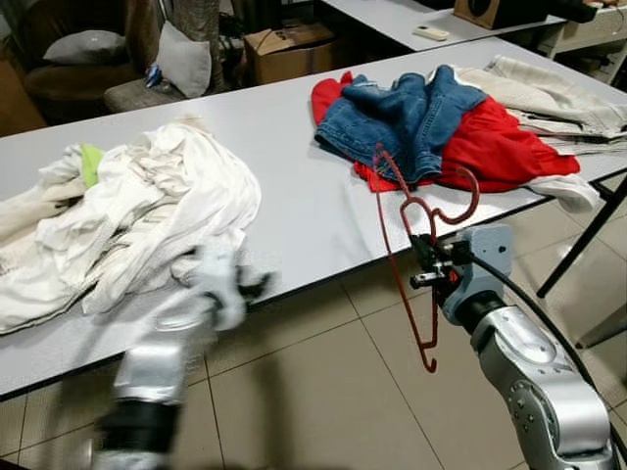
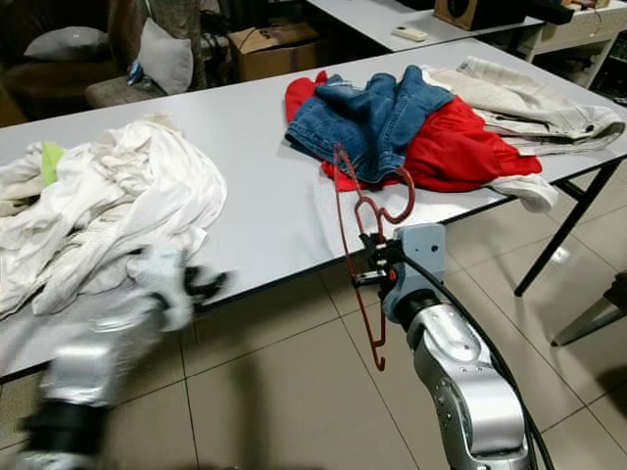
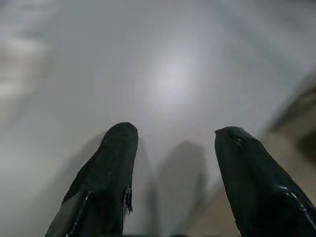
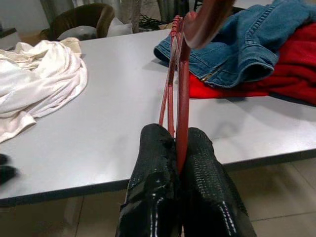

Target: Hang hanger

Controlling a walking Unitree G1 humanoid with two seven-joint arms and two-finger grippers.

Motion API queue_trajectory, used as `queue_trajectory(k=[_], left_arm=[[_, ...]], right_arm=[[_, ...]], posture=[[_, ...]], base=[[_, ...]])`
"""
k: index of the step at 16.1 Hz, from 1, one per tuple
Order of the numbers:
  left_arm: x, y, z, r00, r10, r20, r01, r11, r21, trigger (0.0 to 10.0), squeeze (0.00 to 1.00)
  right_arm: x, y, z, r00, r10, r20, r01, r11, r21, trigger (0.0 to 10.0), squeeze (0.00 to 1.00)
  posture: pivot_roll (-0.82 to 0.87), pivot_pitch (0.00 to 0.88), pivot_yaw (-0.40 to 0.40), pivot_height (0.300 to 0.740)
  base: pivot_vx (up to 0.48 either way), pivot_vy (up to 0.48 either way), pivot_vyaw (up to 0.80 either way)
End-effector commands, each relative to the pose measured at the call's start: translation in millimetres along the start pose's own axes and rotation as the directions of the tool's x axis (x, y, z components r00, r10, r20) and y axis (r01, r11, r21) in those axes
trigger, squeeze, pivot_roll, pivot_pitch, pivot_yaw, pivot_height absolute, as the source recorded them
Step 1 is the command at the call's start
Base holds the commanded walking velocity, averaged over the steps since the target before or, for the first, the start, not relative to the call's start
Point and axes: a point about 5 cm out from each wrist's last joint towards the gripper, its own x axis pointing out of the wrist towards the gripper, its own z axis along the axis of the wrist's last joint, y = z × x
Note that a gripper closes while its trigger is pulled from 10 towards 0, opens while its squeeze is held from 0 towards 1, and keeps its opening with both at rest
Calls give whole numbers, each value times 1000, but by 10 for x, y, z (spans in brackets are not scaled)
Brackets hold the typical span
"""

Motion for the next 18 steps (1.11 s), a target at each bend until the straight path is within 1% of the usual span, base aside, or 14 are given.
queue_trajectory(k=[1,2,3,4,6,7,8,9,10,12,13,15,16,18], left_arm=[[45,-18,47,999,-28,35,30,998,-57,10000,0],[83,-30,91,998,-15,66,18,999,-43,10000,0],[97,-4,228,988,34,150,-42,998,49,10000,0],[91,10,279,983,48,179,-63,995,76,10000,0],[-9,147,356,974,114,197,-166,947,274,10000,0],[-125,323,289,973,191,128,-227,884,409,10000,0],[-165,379,259,972,214,97,-234,861,452,10000,0],[-198,437,194,969,241,49,-235,850,470,10000,0],[-232,522,-27,959,274,-75,-208,858,469,10000,0],[-206,541,-207,948,281,-148,-191,877,441,10000,0],[-151,504,-254,955,261,-143,-193,910,368,10000,0],[-18,388,-333,974,194,-114,-170,967,188,10000,0],[61,303,-320,986,152,-72,-151,988,23,10000,0],[164,162,-277,996,87,-35,-92,986,-142,10000,0]], right_arm=[[-11,-41,41,1000,-11,11,11,1000,16,10000,0],[-19,-51,48,1000,-18,15,18,1000,14,10000,0],[-44,-74,62,999,-31,24,30,999,14,10000,0],[-53,-82,66,999,-35,27,34,999,16,10000,0],[-93,-112,37,998,-57,19,56,998,20,10000,0],[-112,-105,16,998,-60,12,59,998,23,10000,0],[-114,-102,12,998,-59,11,59,998,25,10000,0],[-111,-94,9,998,-56,9,55,998,28,10000,0],[-92,-71,10,999,-46,8,46,998,35,10000,0],[-67,-50,24,999,-36,10,35,999,39,10000,0],[-67,-46,28,999,-32,10,31,999,40,10000,0],[-78,-55,32,999,-31,8,30,999,39,10000,0],[-92,-67,37,999,-32,8,32,999,43,10000,0],[-101,-82,45,999,-37,8,37,998,52,10000,0]], posture=[[-114,0,71,740],[-124,0,78,740],[-133,0,88,740],[-134,0,90,740],[-138,0,99,740],[-139,0,103,740],[-137,0,104,740],[-135,0,102,740],[-133,0,98,740],[-130,0,88,740],[-133,0,86,740],[-138,0,84,740],[-142,0,84,740],[-148,0,86,740]], base=[[0,0,0],[0,0,0],[0,0,0],[0,0,0],[0,0,0],[0,0,0],[0,0,0],[0,0,0],[0,0,0],[0,0,0],[0,0,0],[0,0,0],[0,0,0],[0,0,0]])
